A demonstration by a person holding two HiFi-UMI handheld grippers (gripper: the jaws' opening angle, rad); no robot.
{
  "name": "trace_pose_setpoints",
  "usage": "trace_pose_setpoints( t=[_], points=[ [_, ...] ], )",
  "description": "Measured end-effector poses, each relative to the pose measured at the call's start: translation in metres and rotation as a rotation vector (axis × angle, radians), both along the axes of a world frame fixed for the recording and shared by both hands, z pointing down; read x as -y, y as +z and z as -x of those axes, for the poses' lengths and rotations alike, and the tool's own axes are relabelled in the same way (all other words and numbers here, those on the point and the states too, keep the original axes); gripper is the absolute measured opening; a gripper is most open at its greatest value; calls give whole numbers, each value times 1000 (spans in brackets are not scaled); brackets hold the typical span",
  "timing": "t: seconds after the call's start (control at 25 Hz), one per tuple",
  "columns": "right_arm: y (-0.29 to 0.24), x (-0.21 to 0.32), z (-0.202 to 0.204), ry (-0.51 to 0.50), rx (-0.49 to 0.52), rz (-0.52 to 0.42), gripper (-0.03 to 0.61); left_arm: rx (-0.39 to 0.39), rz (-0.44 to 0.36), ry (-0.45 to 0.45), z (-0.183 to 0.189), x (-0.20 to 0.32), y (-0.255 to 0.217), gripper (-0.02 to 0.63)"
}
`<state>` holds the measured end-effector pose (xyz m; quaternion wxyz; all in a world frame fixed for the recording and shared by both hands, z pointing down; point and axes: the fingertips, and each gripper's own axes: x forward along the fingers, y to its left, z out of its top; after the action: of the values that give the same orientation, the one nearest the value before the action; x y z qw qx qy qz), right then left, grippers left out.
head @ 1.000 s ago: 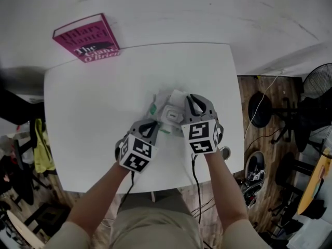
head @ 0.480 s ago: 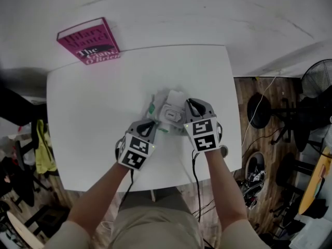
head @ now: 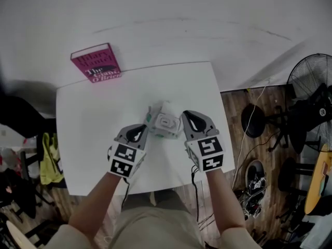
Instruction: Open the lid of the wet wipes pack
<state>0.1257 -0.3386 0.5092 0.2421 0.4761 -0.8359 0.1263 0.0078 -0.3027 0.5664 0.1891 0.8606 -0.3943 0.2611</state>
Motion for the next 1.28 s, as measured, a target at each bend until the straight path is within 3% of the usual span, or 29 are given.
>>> trace_pose_setpoints(
  t=[0.36,0.6,0.96,1.28],
  points=[
    [-104,-43,-2,23,124,-126,29,-79,-189,-52,20,-13,-105,21],
    [-155,-76,20,-34,190,-183,29,-51,-318,-12,28,-33,-160,21],
    [-222,-127,45,-72,215,-318,29,-129,-431,-32,54,-72,-230,21],
    [-254,-154,50,-72,219,-396,26,-141,-510,-32,75,-98,-274,21]
  ],
)
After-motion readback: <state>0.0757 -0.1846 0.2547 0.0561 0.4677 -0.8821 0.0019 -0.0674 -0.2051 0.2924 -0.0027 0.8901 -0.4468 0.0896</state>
